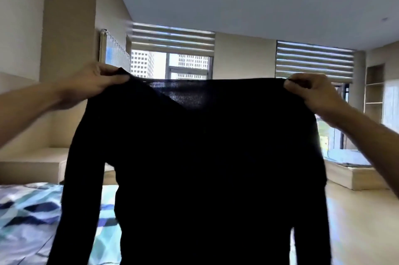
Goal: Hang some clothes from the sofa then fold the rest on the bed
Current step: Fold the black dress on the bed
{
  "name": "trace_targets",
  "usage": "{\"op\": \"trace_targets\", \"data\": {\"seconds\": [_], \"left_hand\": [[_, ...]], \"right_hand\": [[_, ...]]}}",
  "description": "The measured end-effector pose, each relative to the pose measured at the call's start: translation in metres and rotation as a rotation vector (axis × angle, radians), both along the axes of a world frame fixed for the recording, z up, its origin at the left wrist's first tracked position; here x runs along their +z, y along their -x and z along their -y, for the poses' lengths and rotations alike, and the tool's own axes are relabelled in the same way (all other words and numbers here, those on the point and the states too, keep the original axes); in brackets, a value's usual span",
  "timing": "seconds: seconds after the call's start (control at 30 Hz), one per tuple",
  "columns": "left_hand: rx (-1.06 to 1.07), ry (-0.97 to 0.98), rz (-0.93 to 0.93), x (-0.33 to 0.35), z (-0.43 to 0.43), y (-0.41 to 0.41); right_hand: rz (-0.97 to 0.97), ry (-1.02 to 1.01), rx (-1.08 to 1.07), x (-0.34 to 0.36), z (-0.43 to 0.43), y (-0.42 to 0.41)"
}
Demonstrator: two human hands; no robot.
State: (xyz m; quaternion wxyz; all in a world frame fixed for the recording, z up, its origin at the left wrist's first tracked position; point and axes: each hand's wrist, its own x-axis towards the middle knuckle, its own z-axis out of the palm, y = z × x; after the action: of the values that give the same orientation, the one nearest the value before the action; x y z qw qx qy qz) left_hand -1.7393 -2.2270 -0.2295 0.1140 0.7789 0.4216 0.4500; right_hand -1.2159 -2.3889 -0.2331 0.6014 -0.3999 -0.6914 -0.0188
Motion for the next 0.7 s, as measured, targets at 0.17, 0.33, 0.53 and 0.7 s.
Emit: {"op": "trace_targets", "data": {"seconds": [0.17,0.33,0.53,0.7], "left_hand": [[-0.001,0.175,-0.116,-0.112,0.019,-0.04],[0.006,0.363,-0.246,-0.285,-0.023,-0.057],[0.101,0.542,-0.301,-0.431,-0.076,-0.056],[0.287,0.508,-0.257,-0.467,-0.128,-0.066]], "right_hand": [[0.117,0.342,0.035,-0.11,-0.066,0.003],[0.226,0.752,0.085,-0.282,-0.143,0.014],[0.282,0.978,0.055,-0.437,-0.22,0.01],[0.302,0.996,-0.138,-0.471,-0.275,0.015]]}}
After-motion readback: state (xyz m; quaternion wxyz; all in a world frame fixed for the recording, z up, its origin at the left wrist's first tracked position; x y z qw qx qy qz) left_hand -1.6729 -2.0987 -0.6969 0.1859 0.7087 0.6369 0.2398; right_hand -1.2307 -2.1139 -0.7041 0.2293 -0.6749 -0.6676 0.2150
